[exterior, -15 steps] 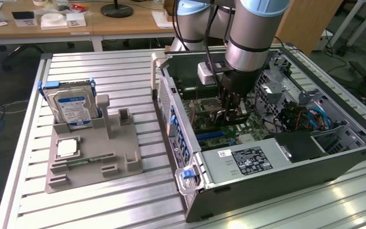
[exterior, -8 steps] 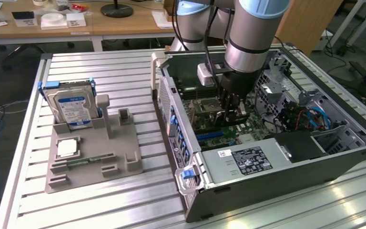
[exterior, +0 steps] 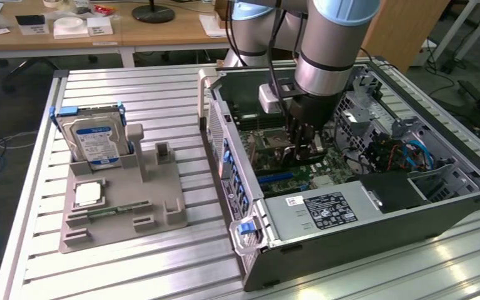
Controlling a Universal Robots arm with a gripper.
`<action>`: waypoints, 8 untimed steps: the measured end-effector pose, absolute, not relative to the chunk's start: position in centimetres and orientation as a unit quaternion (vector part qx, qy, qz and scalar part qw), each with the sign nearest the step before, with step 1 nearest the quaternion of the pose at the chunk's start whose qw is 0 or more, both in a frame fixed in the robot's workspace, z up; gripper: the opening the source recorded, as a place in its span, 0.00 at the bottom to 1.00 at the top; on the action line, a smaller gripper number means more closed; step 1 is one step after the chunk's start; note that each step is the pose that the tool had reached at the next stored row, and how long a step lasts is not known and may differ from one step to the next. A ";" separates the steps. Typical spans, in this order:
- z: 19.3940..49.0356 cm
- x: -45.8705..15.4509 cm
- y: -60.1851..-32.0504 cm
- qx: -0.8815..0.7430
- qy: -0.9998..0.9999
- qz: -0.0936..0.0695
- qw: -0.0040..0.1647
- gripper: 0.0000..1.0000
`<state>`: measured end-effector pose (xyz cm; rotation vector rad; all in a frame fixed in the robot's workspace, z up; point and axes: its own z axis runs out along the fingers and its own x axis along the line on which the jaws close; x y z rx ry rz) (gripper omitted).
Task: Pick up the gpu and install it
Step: 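Insert the gpu into the slot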
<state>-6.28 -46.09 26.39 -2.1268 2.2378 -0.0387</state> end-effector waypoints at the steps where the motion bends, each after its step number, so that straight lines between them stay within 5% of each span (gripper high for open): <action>1: 26.4 -6.3 -46.1 -0.689 0.725 -0.013 0.027 0.28; 8: 26.2 -6.3 -46.1 -0.689 0.725 -0.013 0.027 0.28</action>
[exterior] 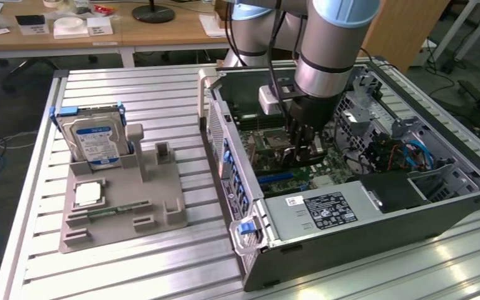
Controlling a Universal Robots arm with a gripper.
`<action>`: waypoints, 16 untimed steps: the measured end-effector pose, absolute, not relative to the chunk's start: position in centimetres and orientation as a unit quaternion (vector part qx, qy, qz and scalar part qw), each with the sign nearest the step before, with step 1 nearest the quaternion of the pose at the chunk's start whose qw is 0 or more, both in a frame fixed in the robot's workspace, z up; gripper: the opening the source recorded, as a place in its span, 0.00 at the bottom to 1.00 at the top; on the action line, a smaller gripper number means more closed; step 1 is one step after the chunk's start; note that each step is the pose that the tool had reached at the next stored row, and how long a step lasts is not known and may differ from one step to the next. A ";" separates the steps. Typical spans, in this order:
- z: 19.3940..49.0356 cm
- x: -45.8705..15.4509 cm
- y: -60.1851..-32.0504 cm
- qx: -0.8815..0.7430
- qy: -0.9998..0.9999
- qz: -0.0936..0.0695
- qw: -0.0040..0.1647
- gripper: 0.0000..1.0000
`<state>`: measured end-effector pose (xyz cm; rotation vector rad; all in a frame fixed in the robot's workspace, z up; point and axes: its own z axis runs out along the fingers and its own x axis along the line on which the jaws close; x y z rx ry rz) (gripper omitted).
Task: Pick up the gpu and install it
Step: 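Insert the gpu into the slot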
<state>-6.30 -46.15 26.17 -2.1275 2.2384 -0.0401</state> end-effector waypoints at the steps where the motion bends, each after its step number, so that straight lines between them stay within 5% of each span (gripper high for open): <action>1: 26.1 -6.4 -46.1 -0.689 0.724 -0.013 0.027 0.28; 16: 24.7 -7.0 -46.2 -0.689 0.725 -0.010 0.024 0.28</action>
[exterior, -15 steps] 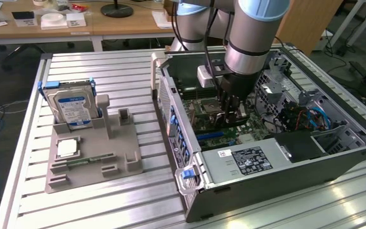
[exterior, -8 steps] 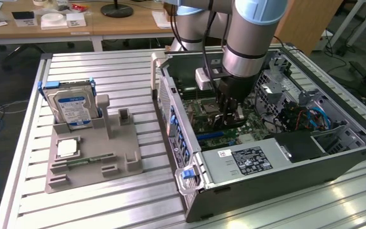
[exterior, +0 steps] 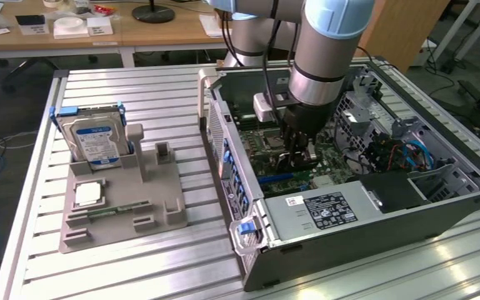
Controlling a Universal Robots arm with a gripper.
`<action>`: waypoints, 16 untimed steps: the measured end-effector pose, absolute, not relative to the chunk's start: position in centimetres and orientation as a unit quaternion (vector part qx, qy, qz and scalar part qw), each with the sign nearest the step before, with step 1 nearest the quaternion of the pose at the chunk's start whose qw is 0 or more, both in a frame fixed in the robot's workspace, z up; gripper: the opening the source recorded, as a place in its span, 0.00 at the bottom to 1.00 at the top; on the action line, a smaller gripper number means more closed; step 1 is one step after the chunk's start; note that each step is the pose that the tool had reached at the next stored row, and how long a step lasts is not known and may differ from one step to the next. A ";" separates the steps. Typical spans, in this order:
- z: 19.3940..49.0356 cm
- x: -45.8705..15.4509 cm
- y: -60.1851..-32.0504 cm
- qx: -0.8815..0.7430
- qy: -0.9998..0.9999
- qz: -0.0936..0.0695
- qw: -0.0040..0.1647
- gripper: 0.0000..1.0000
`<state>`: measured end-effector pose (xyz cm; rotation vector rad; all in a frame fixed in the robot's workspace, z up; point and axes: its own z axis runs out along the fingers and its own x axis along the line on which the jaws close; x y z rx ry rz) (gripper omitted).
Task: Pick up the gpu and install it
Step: 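Insert the gpu into the slot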
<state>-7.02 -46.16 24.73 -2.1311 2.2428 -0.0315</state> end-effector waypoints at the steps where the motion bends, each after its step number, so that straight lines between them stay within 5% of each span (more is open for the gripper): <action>1: 24.6 -7.1 -46.2 -0.689 0.725 -0.010 0.024 0.28; 16: 23.9 -7.7 -46.5 -0.689 0.725 -0.008 0.022 0.28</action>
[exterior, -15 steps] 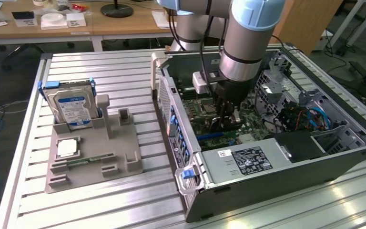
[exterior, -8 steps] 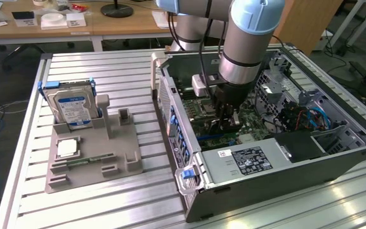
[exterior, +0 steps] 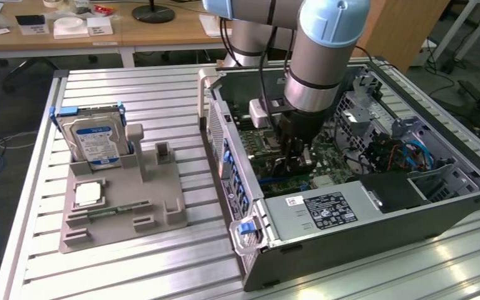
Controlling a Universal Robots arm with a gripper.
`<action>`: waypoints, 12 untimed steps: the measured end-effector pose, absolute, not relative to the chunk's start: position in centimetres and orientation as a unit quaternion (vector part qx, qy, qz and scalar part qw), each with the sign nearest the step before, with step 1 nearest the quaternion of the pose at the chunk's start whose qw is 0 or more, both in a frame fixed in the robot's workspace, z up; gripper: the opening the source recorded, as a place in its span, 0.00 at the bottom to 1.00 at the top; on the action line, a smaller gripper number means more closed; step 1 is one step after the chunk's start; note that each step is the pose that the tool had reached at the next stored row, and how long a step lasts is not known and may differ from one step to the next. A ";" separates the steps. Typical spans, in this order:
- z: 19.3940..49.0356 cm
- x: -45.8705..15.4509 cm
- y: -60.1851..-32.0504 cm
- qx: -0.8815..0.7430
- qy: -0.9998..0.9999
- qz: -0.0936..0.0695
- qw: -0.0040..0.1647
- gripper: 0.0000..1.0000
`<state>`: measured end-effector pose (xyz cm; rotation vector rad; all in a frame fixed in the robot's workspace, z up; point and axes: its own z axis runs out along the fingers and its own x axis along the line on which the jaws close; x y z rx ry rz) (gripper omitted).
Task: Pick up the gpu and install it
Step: 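Insert the gpu into the slot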
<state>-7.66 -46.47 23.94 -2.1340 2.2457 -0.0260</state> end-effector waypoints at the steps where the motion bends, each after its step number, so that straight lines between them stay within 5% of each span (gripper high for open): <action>1: 23.9 -7.7 -46.5 -0.689 0.725 -0.008 0.022 0.28; 12: 23.6 -7.9 -46.5 -0.689 0.725 -0.007 0.020 0.28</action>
